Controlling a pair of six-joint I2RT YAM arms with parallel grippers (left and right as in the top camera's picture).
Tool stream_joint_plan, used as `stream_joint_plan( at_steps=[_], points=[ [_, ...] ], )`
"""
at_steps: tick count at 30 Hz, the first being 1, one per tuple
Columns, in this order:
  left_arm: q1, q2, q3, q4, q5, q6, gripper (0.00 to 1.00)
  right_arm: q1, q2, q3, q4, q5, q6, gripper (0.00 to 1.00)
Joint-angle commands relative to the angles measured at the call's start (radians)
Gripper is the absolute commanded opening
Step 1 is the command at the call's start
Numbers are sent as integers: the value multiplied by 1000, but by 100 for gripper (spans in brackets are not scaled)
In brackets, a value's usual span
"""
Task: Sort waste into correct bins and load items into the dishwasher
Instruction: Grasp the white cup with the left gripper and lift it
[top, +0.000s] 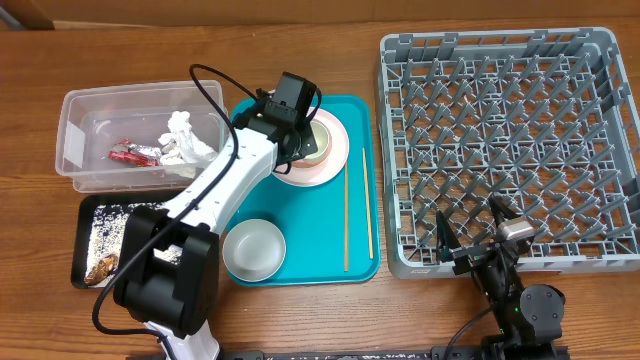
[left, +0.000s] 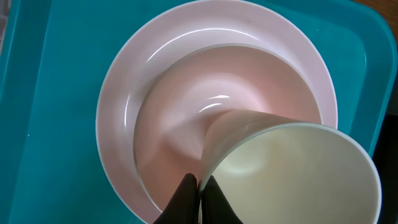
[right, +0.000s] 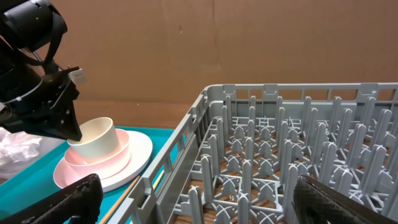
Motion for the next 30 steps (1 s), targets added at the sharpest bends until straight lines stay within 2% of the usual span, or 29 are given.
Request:
stream_joint_plan(
  at_steps=[1, 4, 7, 9, 12, 16, 19, 22, 26, 30],
  points=[
    [23, 6, 44, -18, -5, 3, 4, 5, -9, -11, 5, 10, -5, 100],
    [41, -20, 127, -72, 67, 10, 4, 5, -9, -11, 5, 10, -5, 100],
    [65, -51, 225, -127, 220, 55, 4, 5, -9, -11, 5, 10, -5, 100],
    [94, -72, 293, -169, 392, 87, 4, 5, -9, -11, 5, 10, -5, 100],
    [149, -97, 360, -205, 727, 146, 4, 5, -9, -11, 5, 10, -5, 100],
    [246, -123, 370, -201, 1231, 229, 4, 5, -9, -11, 5, 10, -5, 100],
    [304, -120, 364, -207, 1470, 315, 4, 5, -9, -11, 7, 10, -5, 100],
    [339, -120, 354, -246, 1509, 359, 4, 5, -9, -11, 57, 7, 0, 100],
    [366, -120, 353, -295, 1516, 385, 4, 5, -9, -11, 39, -43, 21, 100],
    [367, -120, 353, -306, 1575, 401, 4, 5, -9, -10, 71, -142, 103, 100]
  ],
)
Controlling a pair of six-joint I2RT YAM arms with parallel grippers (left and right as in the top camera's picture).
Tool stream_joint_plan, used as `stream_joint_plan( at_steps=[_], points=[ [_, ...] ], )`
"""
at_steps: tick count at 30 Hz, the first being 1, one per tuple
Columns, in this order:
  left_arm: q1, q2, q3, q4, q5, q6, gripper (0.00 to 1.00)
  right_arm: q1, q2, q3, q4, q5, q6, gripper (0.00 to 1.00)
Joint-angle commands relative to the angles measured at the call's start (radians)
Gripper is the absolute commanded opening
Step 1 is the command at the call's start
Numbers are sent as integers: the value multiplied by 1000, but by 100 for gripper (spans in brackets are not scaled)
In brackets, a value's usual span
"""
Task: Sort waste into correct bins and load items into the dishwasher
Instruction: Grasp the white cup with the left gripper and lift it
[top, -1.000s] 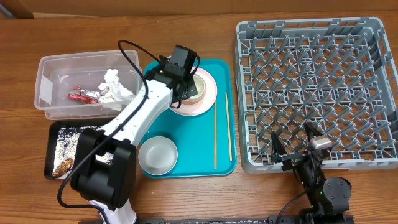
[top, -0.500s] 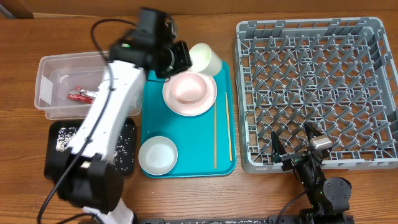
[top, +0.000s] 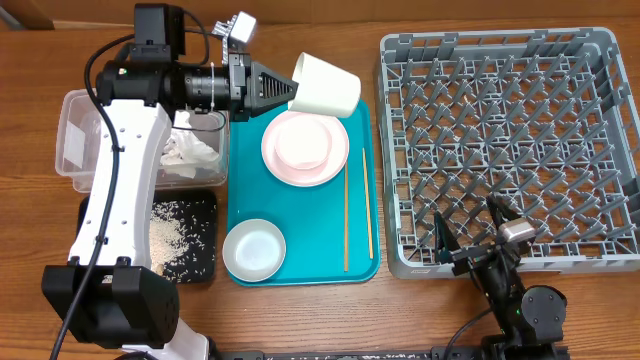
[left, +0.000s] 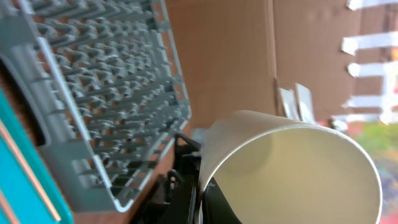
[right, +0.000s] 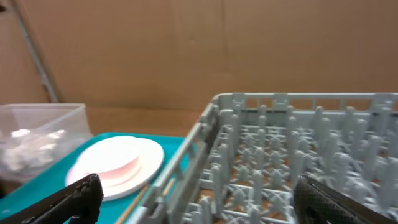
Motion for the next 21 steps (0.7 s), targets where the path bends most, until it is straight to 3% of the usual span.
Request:
stream_joint_plan(
  at_steps=[1, 5, 10, 16, 21],
  points=[
    [4, -8, 2, -8, 138, 64, 4, 6, -9, -7, 24, -86, 102, 100],
    [1, -8, 2, -60, 157, 100, 4, 6, -8, 77, -40, -92, 276, 100],
    [-15, -8, 2, -131, 154, 181, 4, 6, 65, 314, -227, -154, 312, 100],
    [-30, -8, 2, -193, 140, 257, 4, 6, 373, 690, -537, -384, 312, 100],
    [-36, -8, 2, -275, 140, 338, 4, 6, 638, 883, -579, -664, 312, 100]
  ],
)
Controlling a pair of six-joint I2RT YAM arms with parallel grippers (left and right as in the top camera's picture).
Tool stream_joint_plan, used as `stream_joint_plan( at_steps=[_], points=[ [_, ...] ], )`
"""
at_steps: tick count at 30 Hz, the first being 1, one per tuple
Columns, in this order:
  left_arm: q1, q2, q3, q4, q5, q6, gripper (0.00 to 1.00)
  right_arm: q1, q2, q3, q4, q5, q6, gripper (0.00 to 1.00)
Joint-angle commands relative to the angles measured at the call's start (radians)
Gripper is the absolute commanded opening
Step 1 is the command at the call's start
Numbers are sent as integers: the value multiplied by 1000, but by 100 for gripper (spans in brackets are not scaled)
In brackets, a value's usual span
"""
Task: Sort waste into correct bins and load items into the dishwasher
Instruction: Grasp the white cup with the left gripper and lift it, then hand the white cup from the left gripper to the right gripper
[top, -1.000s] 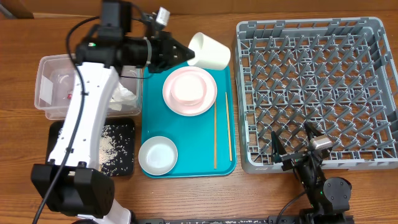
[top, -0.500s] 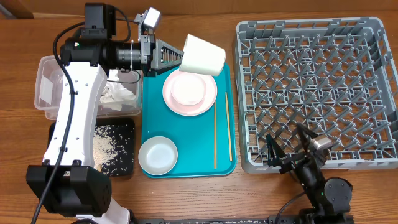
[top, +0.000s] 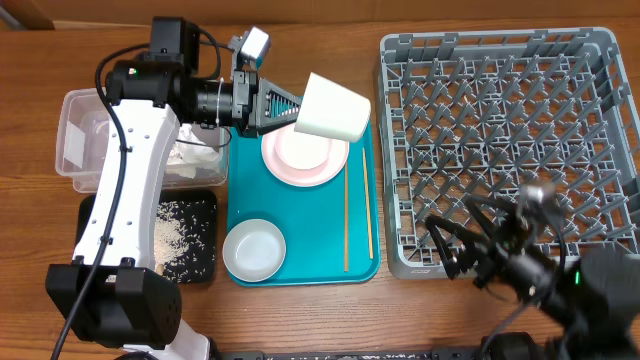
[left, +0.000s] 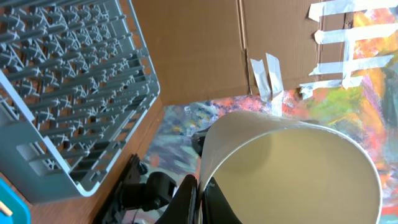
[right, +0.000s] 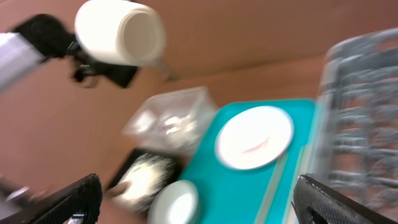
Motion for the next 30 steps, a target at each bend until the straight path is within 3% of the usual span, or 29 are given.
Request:
stream_joint_plan(
  at_steps=[1, 8, 15, 24, 30],
  points=[
    [-16, -8, 3, -41, 19, 114, 4, 6, 158, 92, 31, -264, 8, 100],
    [-57, -8, 2, -144, 11, 228, 4, 6, 360, 106, 175, -368, 8, 100],
    [-99, -8, 3, -207, 5, 319, 4, 6, 518, 106, 477, -704, 13, 100],
    [-165, -8, 2, -196, 44, 362, 4, 6, 572, 106, 524, -725, 40, 100],
    [-172, -8, 2, -180, 77, 377, 4, 6, 572, 106, 788, -760, 313, 100]
  ],
)
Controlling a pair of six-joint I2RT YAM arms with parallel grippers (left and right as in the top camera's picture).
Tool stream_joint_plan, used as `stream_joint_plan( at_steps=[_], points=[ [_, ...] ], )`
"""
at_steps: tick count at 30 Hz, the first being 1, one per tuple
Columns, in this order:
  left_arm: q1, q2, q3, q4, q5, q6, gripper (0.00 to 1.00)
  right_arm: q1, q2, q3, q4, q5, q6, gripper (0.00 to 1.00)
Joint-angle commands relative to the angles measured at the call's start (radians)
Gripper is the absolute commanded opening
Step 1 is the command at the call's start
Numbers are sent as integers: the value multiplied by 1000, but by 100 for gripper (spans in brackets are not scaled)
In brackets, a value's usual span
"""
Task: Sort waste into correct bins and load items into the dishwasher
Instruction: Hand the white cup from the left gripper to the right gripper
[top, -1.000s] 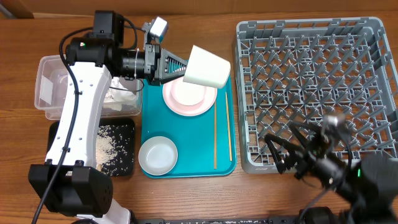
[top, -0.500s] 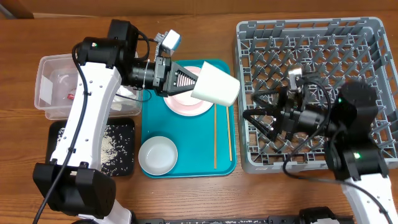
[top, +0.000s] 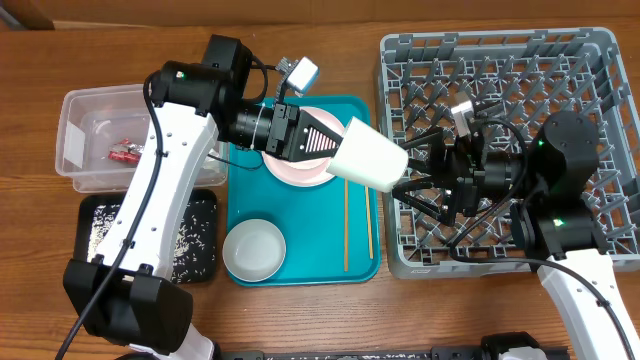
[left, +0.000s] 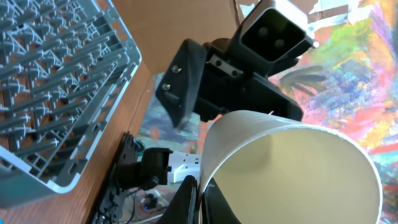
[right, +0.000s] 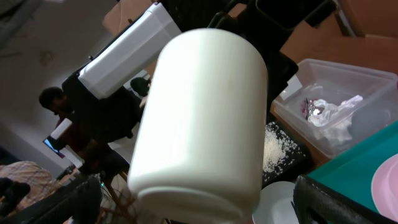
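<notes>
A white cup (top: 368, 160) hangs on its side over the teal tray's right edge. My left gripper (top: 338, 155) is shut on its rim, one finger inside and one outside (left: 198, 182). The cup's base points at my right gripper (top: 412, 178), which is raised over the rack's left edge and stands open. In the right wrist view the cup (right: 199, 118) fills the middle, between the wide-apart fingers (right: 62, 199). The grey dish rack (top: 560, 60) holds no dishes.
On the teal tray (top: 300, 230) are a pink plate (top: 300, 172), a small white bowl (top: 253, 248) and chopsticks (top: 346, 225). A clear bin (top: 85, 110) with wrappers stands at the left. A black tray (top: 110, 240) with rice lies in front of it.
The left gripper has carried the cup down and to the right, from above the pink plate to the tray's right edge. The right arm has risen and now faces the cup's base.
First my left gripper was shut on the rim of the cup standing on the pink plate. Then the cup was held on its side above the tray's back edge, with the right arm low in front of the rack. The right arm then lifted, and the cup now hangs between both grippers.
</notes>
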Motion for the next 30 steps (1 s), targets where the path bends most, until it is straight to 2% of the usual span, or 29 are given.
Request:
stream_joint_plan(
  at_steps=[1, 11, 21, 24, 30],
  points=[
    [-8, -9, 3, 4, 63, 69, 4, 6, -3, 20, 119, -31, 213, 100],
    [-10, -9, 3, 14, 69, 95, 4, 35, -3, 20, 126, -17, 248, 96],
    [-14, -9, 3, 15, 68, 159, 4, 102, -3, 20, 126, 125, 244, 93],
    [-16, -9, 3, 15, 68, 179, 4, 116, -3, 20, 126, 164, 241, 89],
    [-16, -9, 3, 15, 66, 200, 4, 123, -1, 20, 126, 187, 241, 73]
  ],
)
